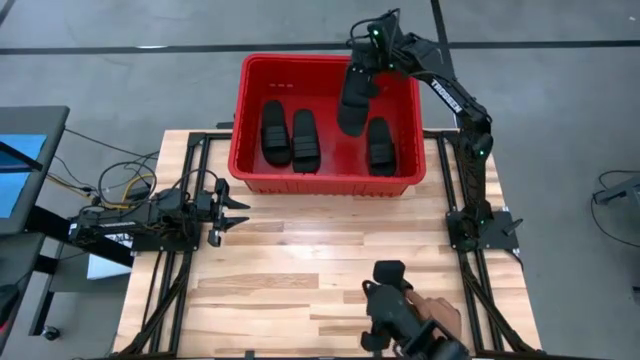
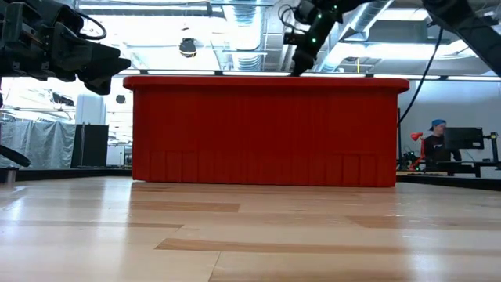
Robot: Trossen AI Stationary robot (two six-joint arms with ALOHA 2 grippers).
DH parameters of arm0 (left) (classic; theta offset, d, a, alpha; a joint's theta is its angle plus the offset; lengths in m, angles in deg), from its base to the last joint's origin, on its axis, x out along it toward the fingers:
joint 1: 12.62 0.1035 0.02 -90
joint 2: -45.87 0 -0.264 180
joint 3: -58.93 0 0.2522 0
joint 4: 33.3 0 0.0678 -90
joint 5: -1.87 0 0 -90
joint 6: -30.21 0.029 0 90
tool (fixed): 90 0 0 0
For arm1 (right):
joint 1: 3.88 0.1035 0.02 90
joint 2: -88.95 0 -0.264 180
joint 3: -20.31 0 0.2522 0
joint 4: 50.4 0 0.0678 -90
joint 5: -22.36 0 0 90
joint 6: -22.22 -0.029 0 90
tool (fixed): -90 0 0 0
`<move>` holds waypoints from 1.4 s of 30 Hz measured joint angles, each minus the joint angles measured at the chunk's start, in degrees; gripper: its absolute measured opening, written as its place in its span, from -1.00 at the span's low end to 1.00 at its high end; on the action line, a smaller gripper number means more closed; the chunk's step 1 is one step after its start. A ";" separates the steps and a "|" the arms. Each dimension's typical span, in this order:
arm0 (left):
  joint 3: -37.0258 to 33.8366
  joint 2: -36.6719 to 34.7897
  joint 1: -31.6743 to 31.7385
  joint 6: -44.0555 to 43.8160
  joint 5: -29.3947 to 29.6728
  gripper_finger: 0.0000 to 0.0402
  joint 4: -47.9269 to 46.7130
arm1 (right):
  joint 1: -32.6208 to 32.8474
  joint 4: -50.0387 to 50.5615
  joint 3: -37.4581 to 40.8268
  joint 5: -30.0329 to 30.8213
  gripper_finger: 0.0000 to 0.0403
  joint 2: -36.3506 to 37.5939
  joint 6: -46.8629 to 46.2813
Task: Pick and place slides into bin
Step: Put the black slipper into the red container
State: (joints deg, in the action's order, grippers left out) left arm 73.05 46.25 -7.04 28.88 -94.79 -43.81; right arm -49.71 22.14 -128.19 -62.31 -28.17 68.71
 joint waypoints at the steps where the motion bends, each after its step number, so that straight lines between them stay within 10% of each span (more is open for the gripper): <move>1: 0.00 0.00 0.00 0.02 0.00 -0.31 0.00 | -0.37 0.83 0.00 -0.90 -1.00 -0.30 -0.22; 42: -0.02 0.00 0.02 0.02 0.00 -0.31 0.00 | 3.95 12.58 0.02 -6.81 -1.00 -2.28 -6.58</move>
State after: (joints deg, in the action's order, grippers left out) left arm 73.03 46.25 -7.02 28.90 -94.79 -43.81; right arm -45.76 34.72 -128.17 -69.12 -30.45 62.12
